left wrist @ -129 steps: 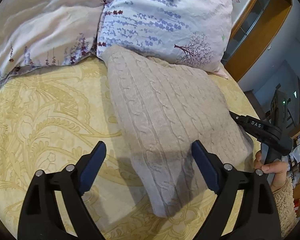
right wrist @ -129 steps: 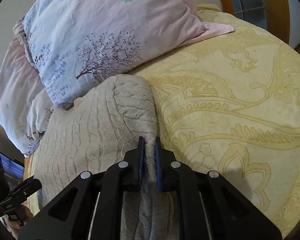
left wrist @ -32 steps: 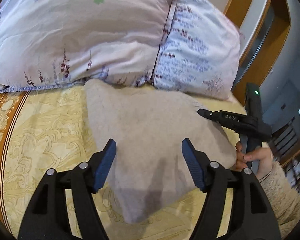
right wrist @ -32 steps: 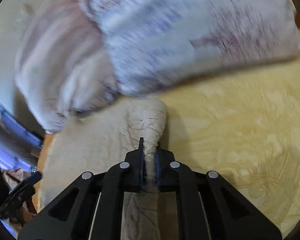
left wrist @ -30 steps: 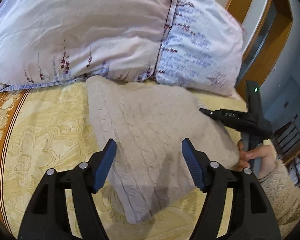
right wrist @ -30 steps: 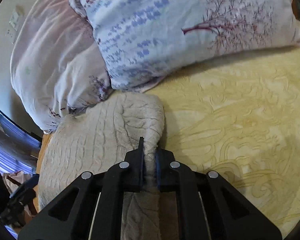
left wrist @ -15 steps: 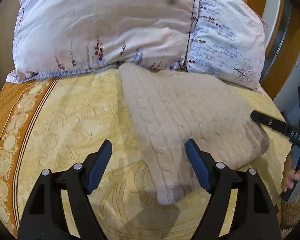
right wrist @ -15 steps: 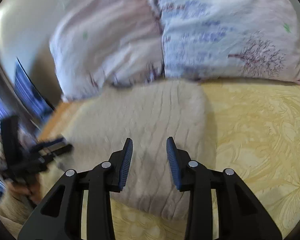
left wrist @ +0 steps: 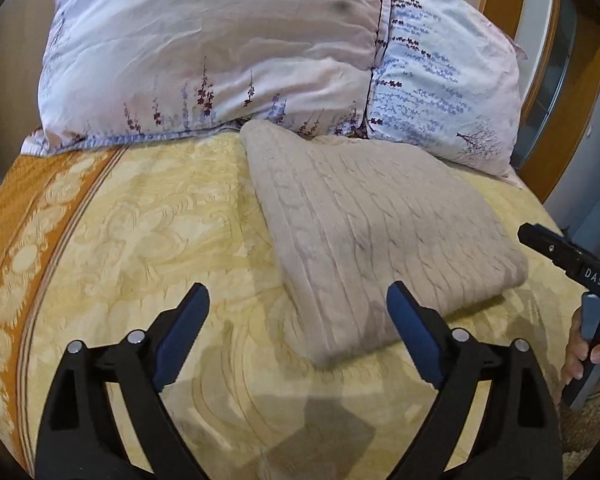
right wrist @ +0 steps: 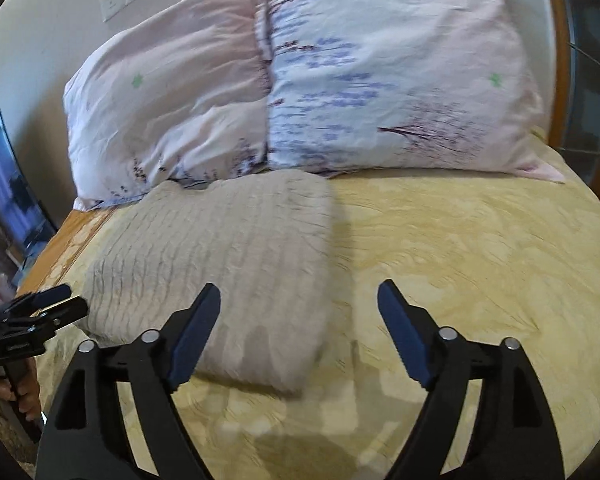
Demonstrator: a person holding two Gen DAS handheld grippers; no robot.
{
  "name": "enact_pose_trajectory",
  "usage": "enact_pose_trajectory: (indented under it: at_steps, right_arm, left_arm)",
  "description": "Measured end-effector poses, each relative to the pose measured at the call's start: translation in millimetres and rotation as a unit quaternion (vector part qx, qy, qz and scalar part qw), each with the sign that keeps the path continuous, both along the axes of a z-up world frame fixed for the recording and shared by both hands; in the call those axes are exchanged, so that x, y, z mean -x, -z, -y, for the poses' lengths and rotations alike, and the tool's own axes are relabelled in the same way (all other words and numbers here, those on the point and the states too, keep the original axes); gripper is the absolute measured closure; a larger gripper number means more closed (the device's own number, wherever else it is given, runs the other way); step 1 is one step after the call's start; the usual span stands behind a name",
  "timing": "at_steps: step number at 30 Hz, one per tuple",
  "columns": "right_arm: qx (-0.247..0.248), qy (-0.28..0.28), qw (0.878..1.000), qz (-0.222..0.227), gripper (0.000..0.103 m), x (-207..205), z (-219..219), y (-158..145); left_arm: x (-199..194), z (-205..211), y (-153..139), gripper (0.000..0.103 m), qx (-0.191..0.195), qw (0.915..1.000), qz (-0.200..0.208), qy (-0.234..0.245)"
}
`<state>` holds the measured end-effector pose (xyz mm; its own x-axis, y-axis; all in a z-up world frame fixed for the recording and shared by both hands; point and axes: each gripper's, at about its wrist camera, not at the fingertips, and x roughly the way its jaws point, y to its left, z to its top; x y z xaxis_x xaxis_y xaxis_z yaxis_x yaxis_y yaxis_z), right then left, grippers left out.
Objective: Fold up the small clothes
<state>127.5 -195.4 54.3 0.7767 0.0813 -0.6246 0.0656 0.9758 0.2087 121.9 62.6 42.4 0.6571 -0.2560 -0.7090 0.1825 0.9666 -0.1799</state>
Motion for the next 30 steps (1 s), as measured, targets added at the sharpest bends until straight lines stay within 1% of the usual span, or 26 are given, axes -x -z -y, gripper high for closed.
enact_pose_trajectory:
  at_steps: [2, 3, 5, 7, 9, 12, 14, 16, 18, 22, 27, 30]
  right_arm:
    - [0.002, 0.015, 1.000, -0.002, 0.009, 10.1, 5.1, 0.8]
    - [0.005, 0.020, 1.000, -0.001, 0.006, 12.8, 4.8, 0.6]
    - [0.012, 0.020, 1.000, 0.001, 0.005, 19.0, 0.0, 1.6]
    - [0.023, 0.024, 0.999, -0.010, 0.001, 22.9, -8.1, 3.7]
    - [0.030, 0.023, 0.999, -0.016, 0.001, 26.6, -15.3, 6.8]
    - [0.035, 0.012, 0.999, -0.024, 0.001, 29.0, -27.4, 11.7]
    - [0.030, 0.010, 0.999, -0.038, 0.001, 26.6, -32.0, 17.5]
    - [0.024, 0.011, 0.998, -0.057, 0.001, 23.9, -35.3, 24.4]
    - [0.023, 0.014, 0.997, -0.069, 0.001, 22.9, -39.2, 29.5]
    - [0.037, 0.011, 0.996, -0.084, 0.001, 21.7, -50.3, 36.0]
    - [0.047, 0.008, 0.994, -0.098, 0.001, 19.7, -58.5, 42.7]
    - [0.052, 0.009, 0.993, -0.109, 0.001, 18.7, -60.9, 47.4]
  left_arm:
    - [8.1, -1.0, 0.1, 0.004, 0.000, 0.9999, 0.000, -0.012]
    - [10.8, -1.0, -0.3, 0.003, -0.003, 0.9999, 0.003, -0.016]
    - [18.3, 0.8, -1.4, 0.002, -0.013, 0.9997, 0.010, -0.020]
    - [22.1, 3.7, -0.9, 0.002, -0.023, 0.9994, 0.008, -0.025]
    - [25.6, 8.9, 2.8, 0.002, -0.036, 0.9990, -0.001, -0.028]
    - [28.4, 14.4, 9.0, 0.002, -0.042, 0.9987, -0.013, -0.028]
    - [28.4, 18.1, 14.1, 0.002, -0.040, 0.9986, -0.024, -0.024]
    - [28.6, 21.9, 19.0, 0.002, -0.048, 0.9979, -0.035, -0.026]
    - [27.9, 25.4, 22.3, 0.002, -0.058, 0.9972, -0.039, -0.027]
    - [26.3, 31.4, 28.9, 0.002, -0.073, 0.9955, -0.054, -0.028]
    - [26.2, 34.8, 36.3, 0.002, -0.078, 0.9944, -0.066, -0.027]
    - [25.2, 38.2, 40.6, 0.002, -0.096, 0.9927, -0.067, -0.028]
